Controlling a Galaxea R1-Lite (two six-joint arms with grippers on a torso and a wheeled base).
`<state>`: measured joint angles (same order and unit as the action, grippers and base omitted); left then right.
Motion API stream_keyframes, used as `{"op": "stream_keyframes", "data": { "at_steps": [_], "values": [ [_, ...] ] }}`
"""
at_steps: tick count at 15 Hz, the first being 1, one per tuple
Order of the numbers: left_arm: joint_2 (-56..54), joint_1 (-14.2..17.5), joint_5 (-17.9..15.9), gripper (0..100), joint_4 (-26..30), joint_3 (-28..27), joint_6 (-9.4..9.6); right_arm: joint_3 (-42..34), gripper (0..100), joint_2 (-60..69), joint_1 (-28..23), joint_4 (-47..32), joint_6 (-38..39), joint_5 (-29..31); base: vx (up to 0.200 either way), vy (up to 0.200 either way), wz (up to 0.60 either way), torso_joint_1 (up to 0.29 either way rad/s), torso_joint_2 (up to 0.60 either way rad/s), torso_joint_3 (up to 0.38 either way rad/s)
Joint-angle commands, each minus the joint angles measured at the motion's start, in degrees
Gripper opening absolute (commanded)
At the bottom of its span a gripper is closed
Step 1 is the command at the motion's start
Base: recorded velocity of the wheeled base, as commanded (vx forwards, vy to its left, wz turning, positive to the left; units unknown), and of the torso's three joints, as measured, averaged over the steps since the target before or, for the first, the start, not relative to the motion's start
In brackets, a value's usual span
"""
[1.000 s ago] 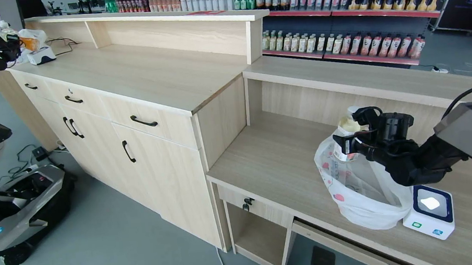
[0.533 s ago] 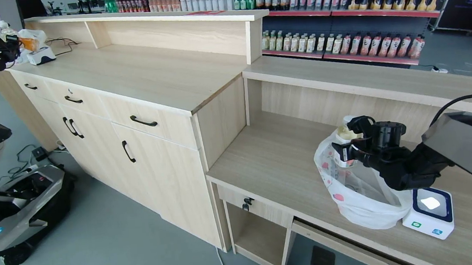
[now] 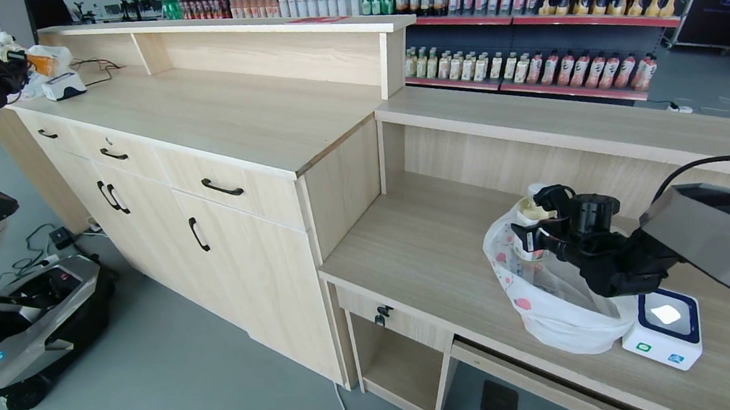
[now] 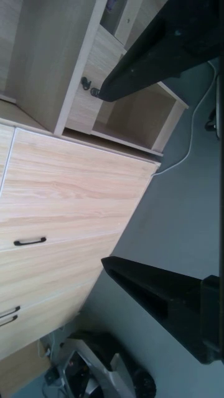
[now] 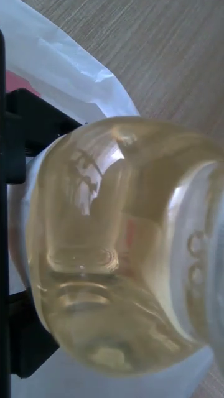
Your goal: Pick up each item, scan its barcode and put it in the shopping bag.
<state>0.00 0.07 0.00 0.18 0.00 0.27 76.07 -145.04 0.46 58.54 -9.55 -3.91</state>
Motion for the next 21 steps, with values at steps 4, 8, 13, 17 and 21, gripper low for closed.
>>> {"op": "stream_keyframes", "data": {
  "at_steps": [4,8,13,17,21],
  "values": [
    [0.09,0.01,0.0,100,-0.01,0.0,0.0,-0.22,0,-1.47,-0.11,0.0,-0.03,-0.04,0.0,0.0,0.0,0.0,0.0,0.0],
    [0.09,0.01,0.0,100,-0.01,0.0,0.0,-0.48,100,-0.77,-0.11,-0.09,-0.03,-0.04,0.0,0.0,0.0,0.0,0.0,0.0],
    [0.09,0.01,0.0,100,-0.01,0.0,0.0,-6.2,100,13.03,-0.02,-3.96,0.76,-4.35,0.0,0.0,0.0,0.0,0.0,0.0],
    [0.09,0.01,0.0,100,-0.01,0.0,0.0,-24.21,100,35.8,-1.69,-6.95,-0.21,-4.08,0.0,0.0,0.0,0.0,0.0,0.0],
    [0.09,0.01,0.0,100,-0.01,0.0,0.0,-39.77,100,47.75,-11.01,-4.93,-13.13,-4.08,0.0,0.0,-0.3,-0.002,0.0,0.002]
  ]
}}
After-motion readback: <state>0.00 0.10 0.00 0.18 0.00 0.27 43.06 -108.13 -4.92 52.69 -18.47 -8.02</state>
